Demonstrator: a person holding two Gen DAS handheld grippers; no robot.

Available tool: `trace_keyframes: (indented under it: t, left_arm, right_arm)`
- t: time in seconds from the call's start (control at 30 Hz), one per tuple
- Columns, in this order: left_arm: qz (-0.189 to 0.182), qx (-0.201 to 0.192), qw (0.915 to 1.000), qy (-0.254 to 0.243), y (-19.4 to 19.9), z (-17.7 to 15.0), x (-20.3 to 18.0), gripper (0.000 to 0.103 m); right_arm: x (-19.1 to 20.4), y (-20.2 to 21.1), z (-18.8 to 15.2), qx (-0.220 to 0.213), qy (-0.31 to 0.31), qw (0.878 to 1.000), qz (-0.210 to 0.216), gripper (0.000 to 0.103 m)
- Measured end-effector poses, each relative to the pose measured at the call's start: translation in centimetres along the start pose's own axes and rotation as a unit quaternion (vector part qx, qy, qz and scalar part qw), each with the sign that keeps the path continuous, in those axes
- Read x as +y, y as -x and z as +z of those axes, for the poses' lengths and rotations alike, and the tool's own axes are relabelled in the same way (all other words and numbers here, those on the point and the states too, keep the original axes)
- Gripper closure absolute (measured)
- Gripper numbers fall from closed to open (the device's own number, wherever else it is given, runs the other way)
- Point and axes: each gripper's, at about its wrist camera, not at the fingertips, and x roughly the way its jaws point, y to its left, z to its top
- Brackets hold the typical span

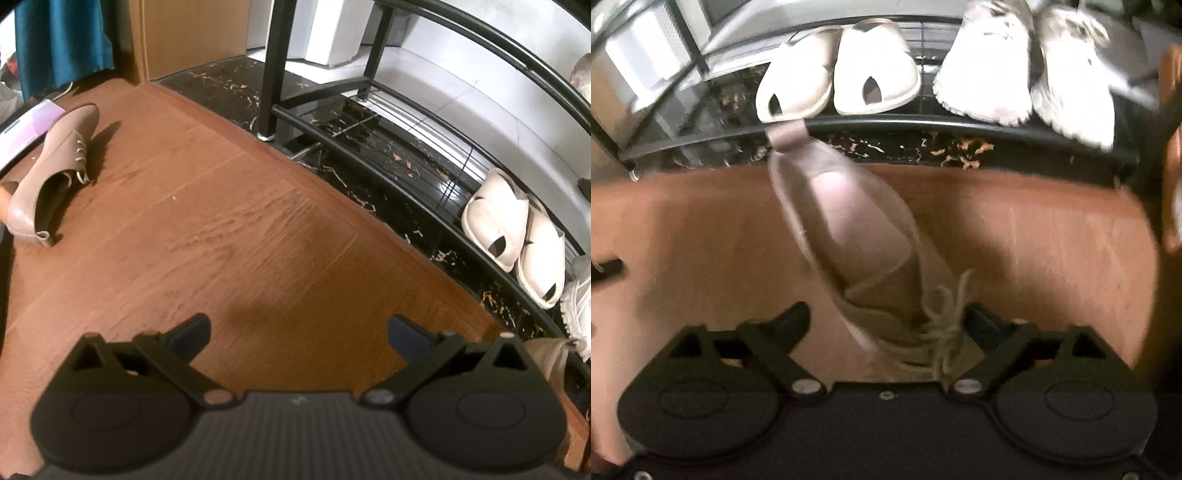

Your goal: Organize scattered shoes

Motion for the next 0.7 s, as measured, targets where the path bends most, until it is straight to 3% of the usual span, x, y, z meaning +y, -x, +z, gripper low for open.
trace_keyframes:
  t: [0.1, 0.2, 0.23, 0.27, 0.4, 0.47, 0.53, 0.6, 0.7]
  left_arm:
    - [-0.002, -0.004, 1.0, -0.002, 0.1, 0.0, -0.1, 0.001]
    - [-0.002, -0.003, 1.0, -0.004, 0.1, -0.1, -0.1, 0.001]
    - [-0.002, -0.002, 1.0, -0.004, 0.1, -0.1, -0.1, 0.001]
    - [-0.002, -0.002, 1.0, -0.005, 0.1, -0.1, -0.2, 0.001]
    - [0.001, -0.01, 0.9999, -0.013, 0.2, -0.2, -0.4, 0.001]
    - [0.003, -0.014, 0.9997, -0.022, 0.1, -0.2, -0.7, 0.001]
    - [0.006, -0.022, 0.9993, -0.028, 0.1, -0.2, -0.9, 0.001]
    - [0.01, -0.032, 0.9989, -0.033, 0.2, -0.1, -0.9, 0.001]
    - [0.02, -0.043, 0.9983, -0.032, 0.3, 0.1, -0.8, 0.001]
  right_arm:
    - [0.3, 0.5, -1.0, -0.015, 0.103, 0.993, -0.053, 0.003]
    - [-0.6, -0.7, -2.9, -0.014, 0.151, 0.988, -0.041, 0.006]
    - [-1.0, -1.2, -3.2, -0.015, 0.143, 0.989, -0.036, 0.012]
    - [-1.3, -1.7, -3.5, -0.016, 0.136, 0.99, -0.03, 0.035]
    - [-0.5, -1.1, -3.4, -0.017, 0.031, 0.999, -0.009, 0.041]
    - [-0.4, -1.0, -3.3, -0.022, -0.008, 1.0, 0.012, 0.039]
    - [-0.6, -0.7, -3.3, -0.032, -0.052, 0.998, 0.034, 0.031]
    - [-0.5, 0.7, -3.4, -0.062, -0.055, 0.996, 0.015, 0.013]
    - [-0.8, 2.9, -4.1, -0.106, -0.035, 0.993, 0.028, 0.01]
